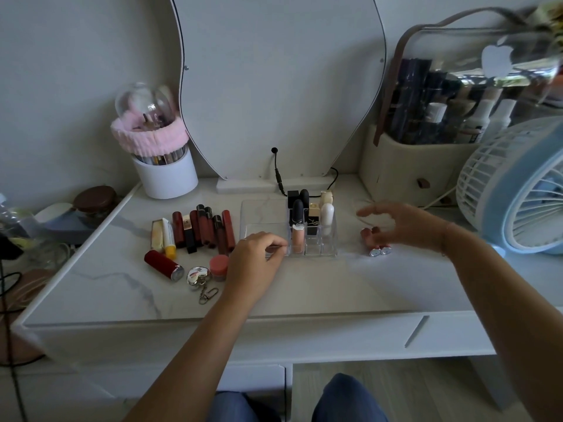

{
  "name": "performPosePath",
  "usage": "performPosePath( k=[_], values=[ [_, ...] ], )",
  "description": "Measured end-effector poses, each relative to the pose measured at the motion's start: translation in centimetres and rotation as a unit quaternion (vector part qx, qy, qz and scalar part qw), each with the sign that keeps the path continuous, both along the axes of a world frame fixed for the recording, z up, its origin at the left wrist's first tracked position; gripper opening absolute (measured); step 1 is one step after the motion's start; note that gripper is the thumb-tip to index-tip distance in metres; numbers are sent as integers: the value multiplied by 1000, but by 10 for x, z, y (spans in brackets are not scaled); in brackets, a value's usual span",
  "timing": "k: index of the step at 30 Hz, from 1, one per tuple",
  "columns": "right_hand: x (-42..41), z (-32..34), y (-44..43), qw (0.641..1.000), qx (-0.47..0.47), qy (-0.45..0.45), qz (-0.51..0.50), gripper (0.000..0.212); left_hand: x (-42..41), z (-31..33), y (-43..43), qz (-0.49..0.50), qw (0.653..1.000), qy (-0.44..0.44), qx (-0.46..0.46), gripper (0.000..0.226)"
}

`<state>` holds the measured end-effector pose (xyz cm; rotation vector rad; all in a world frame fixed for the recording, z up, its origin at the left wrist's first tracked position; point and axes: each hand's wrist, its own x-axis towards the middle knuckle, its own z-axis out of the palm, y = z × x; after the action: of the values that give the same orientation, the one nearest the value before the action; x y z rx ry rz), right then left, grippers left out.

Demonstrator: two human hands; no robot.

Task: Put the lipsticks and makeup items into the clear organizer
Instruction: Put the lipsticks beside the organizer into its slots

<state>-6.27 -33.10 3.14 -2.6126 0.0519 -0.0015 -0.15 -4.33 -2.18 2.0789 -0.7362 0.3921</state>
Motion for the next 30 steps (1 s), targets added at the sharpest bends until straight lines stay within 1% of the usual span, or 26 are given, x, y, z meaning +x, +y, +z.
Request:
performPosePath(
  k=[2, 5, 8, 12, 14, 16, 18, 20, 21, 23, 26, 28, 30],
  values=[
    [-3, -3, -4, 999, -29, 33, 11, 63, -1, 1, 0, -1, 1000, 0, 2, 9],
    [-3, -5, -5, 995, -87, 53, -4, 73, -2, 1, 0, 1, 1000, 1, 6, 8],
    [-4, -7, -1, 990, -125, 62, -15, 72, -1, 1, 1, 2, 1000, 4, 9, 8],
    [-3, -8, 6, 992, -116, 41, -2, 67, -1, 1, 0, 2, 1000, 1, 11, 8],
    [-3, -8, 8, 997, -80, 3, 1, 63, -2, 2, 0, 2, 1000, 0, 8, 8],
    [-4, -5, 11, 999, -4, -39, -8, 57, -1, 2, 0, 3, 1000, -2, 7, 8],
    [-6, -1, 16, 991, 121, -51, -7, 54, -1, 1, 0, 3, 1000, -4, 9, 8],
    [-8, 1, 22, 968, 245, -47, 0, 54, -1, 1, 0, 1, 1000, -5, 10, 9],
    [-9, 1, 24, 958, 283, -52, -1, 54, -1, 1, 0, 1, 1000, -4, 10, 9],
    [-11, 0, 31, 943, 327, -66, -5, 54, -1, 1, 0, 1, 1000, -3, 12, 9],
    [-11, -1, 41, 934, 349, -71, -17, 53, -2, 2, 0, 0, 1000, -6, 14, 9],
    [-11, -1, 47, 928, 364, -75, -23, 48, -2, 2, 0, -1, 1000, -6, 15, 9],
    [-11, 1, 54, 924, 371, -89, -29, 39, -2, 2, 1, -1, 1000, -7, 17, 9]
  ],
)
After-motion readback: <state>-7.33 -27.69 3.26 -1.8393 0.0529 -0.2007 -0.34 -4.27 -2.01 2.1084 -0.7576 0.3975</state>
